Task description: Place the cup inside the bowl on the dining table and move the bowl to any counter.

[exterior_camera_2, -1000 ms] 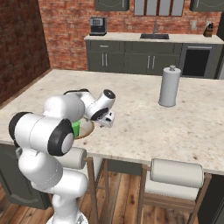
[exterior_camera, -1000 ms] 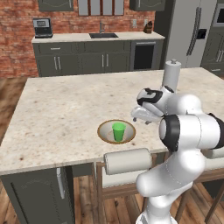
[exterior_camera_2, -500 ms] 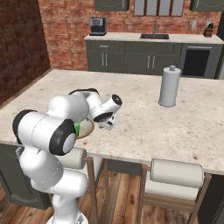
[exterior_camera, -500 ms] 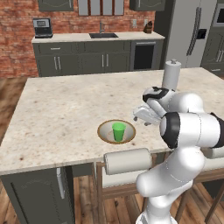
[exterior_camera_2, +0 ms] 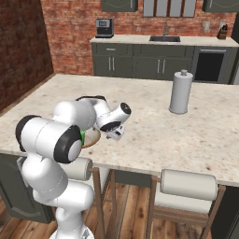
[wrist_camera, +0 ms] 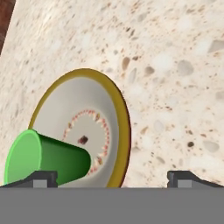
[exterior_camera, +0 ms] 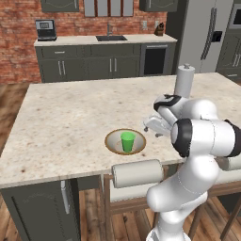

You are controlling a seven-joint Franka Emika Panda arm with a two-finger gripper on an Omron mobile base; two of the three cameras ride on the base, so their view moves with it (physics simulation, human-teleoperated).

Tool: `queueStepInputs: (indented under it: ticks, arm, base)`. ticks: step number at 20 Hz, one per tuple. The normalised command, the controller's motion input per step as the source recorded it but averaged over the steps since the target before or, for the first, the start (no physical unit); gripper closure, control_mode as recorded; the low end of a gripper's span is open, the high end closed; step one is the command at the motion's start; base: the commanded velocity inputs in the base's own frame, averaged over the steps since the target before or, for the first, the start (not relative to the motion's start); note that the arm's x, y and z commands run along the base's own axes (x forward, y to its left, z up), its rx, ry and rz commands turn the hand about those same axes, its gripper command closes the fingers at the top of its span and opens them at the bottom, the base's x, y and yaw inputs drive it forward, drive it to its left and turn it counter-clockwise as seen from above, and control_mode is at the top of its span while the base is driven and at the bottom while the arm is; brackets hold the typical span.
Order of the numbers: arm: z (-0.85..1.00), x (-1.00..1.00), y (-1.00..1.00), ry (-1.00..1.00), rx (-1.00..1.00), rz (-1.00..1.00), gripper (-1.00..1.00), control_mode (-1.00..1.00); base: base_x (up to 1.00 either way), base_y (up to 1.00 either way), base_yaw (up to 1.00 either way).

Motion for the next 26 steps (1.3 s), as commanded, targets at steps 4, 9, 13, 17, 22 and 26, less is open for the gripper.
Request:
queueStepInputs:
  ticks: [4, 9, 13, 17, 22, 26]
  arm:
    - [-0.18, 0.02, 0.0, 0.0, 0.0, 0.0, -1.0, -1.0]
    - [-0.11, 0.08, 0.0, 0.0, 0.0, 0.0, -1.0, -1.0]
    - [-0.02, 0.08, 0.0, 0.0, 0.0, 0.0, -1.0, -1.0]
    - [-0.12, 0.06, 0.01, 0.0, 0.0, 0.0, -1.0, -1.0]
    - [-0.13, 0.04, 0.0, 0.0, 0.0, 0.0, -1.0, -1.0]
    - [-0.16, 0.0, 0.04, 0.0, 0.0, 0.0, -1.0, -1.0]
  base:
    - [0.0, 0.0, 0.0]
    - [0.0, 0.0, 0.0]
    - [0.0, 0.0, 0.0]
    - [0.0, 0.0, 0.0]
    - [0.0, 0.0, 0.0]
    - [0.0, 0.0, 0.0]
